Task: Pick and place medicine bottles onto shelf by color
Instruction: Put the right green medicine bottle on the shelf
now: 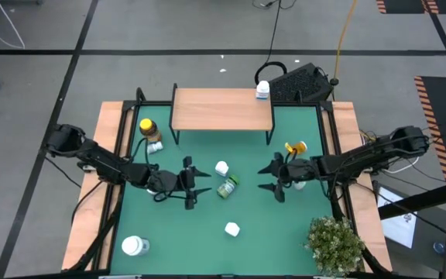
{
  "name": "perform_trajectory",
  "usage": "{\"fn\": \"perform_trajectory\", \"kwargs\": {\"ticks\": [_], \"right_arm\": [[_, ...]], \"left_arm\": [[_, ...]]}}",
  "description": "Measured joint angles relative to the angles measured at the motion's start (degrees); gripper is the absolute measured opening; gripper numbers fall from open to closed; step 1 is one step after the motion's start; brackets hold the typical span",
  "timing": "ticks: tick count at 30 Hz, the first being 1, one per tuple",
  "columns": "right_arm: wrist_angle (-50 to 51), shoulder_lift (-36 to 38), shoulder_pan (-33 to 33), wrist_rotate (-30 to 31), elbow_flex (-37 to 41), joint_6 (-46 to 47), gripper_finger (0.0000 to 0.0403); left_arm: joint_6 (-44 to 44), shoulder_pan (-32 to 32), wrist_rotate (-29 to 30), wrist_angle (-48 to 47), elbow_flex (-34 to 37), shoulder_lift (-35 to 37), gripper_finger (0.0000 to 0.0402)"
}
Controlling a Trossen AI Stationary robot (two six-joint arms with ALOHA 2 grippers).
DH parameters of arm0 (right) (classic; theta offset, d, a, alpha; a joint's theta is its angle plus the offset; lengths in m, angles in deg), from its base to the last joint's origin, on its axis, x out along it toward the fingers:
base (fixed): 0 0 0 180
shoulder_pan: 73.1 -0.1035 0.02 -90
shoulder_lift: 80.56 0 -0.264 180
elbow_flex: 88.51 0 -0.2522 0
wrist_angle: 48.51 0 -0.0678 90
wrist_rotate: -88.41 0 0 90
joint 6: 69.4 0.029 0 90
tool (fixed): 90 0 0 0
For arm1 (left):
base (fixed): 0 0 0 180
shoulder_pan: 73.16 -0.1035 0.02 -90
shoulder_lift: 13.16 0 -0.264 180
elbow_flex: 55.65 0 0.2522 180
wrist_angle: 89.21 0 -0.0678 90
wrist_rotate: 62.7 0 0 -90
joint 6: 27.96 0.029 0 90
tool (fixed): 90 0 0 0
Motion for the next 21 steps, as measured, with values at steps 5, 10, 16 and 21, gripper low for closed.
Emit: {"fn": "perform_trajectory", "kwargs": {"ticks": [5, 10, 16, 21], "right_arm": [[-1.2, -4.4, -0.8, 0.0, -1.8, -2.1, 0.0254], [-11.4, -13.6, -0.5, 0.0, -4.6, -9.1, 0.0255], [-12.3, -21.2, 2.0, -0.1, -10.3, -15.1, 0.0291], [-12.2, -25.2, 3.5, -1.9, -12.8, -16.1, 0.0316]], "left_arm": [[-1.7, 0.0, -4.1, 0.1, 0.0, -0.5, 0.0219], [-3.7, 0.0, -4.8, 2.6, -1.0, -4.8, 0.0238], [-6.6, -1.1, -5.1, 2.2, -5.7, -12.7, 0.0287], [-7.6, -1.6, -5.1, -3.6, -10.6, -17.4, 0.0323]]}}
